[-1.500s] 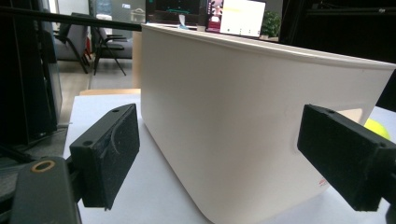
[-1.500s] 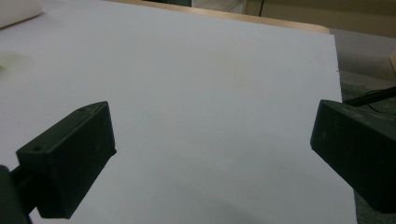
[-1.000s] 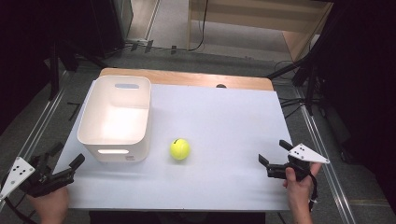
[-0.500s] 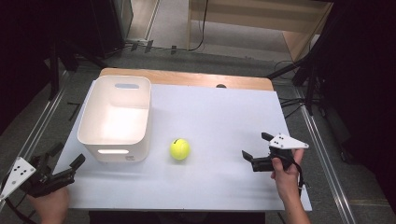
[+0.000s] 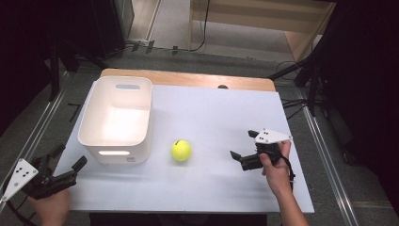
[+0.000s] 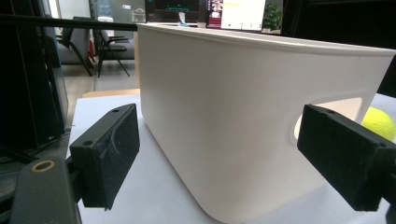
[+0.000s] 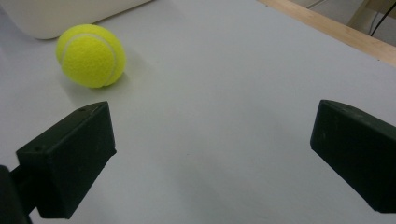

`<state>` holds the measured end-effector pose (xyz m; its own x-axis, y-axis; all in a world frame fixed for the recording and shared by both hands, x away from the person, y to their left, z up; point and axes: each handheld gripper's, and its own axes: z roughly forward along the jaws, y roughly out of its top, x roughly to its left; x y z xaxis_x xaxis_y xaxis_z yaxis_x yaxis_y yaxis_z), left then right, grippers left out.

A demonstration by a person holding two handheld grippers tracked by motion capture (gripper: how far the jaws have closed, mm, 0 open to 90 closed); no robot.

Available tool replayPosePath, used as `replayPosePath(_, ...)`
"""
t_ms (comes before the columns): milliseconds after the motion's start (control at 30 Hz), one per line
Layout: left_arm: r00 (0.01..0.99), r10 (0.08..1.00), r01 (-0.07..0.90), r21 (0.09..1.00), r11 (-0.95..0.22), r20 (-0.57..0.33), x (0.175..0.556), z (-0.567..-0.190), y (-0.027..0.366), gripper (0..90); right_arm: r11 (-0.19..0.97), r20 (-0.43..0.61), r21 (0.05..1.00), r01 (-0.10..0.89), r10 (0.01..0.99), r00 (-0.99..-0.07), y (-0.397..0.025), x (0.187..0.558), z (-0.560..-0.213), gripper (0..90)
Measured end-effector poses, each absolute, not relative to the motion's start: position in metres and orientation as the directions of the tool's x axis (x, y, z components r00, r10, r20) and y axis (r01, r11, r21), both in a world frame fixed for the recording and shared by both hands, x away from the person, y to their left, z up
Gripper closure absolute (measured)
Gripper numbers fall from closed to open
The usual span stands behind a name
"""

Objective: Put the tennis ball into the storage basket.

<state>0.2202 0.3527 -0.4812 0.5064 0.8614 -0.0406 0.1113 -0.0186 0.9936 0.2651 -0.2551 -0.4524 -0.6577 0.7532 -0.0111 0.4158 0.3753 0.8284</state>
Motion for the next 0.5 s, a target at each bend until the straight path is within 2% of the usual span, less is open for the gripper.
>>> replayPosePath(500,0.506,0.863,0.109,0.993,-0.05,-0.012,0.22,-0.481,0.349,12.8,0.431,-0.012,0.8,0.417,0.707,-0.707,-0.229,0.279,-0.448,0.0)
